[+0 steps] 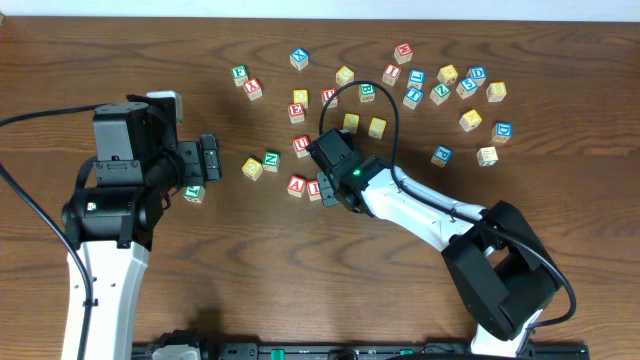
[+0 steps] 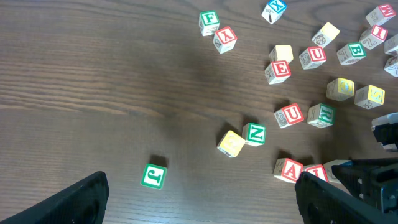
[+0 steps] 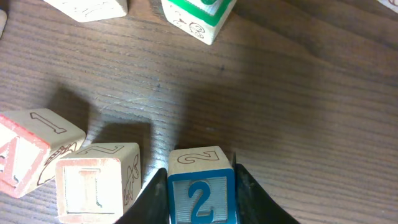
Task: Spell out AI2
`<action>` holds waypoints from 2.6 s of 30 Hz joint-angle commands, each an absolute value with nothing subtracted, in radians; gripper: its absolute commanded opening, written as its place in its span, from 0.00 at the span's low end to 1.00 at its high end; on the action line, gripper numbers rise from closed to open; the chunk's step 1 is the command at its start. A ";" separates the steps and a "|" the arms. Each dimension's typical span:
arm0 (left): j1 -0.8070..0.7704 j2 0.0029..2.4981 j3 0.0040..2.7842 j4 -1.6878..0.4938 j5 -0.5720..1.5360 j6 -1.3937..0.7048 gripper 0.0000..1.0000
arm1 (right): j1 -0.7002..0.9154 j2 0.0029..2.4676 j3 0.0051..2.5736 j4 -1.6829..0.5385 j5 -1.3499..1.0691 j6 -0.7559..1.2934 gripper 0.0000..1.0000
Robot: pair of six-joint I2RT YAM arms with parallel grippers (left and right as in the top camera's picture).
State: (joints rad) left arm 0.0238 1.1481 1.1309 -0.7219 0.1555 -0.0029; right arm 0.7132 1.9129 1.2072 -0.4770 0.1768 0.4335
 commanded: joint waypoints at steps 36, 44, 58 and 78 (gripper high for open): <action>0.028 1.145 1.158 -0.722 0.161 0.000 0.94 | 0.722 1.900 1.229 -0.475 0.227 0.467 0.49; 0.028 1.145 1.158 -0.722 0.161 0.000 0.94 | 0.722 1.900 1.266 -0.496 0.233 0.478 0.49; 0.028 1.145 1.158 -0.722 0.161 0.000 0.94 | 0.713 1.875 1.400 -0.656 0.357 0.482 0.44; 0.006 1.283 1.092 -0.733 0.233 -0.065 0.67 | 0.599 1.679 1.492 -0.923 0.477 0.493 0.52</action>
State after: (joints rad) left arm 0.0219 1.2060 1.1236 -0.7151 0.1783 -0.0299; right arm 0.6106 1.6787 1.4818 -0.9226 0.4538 0.4889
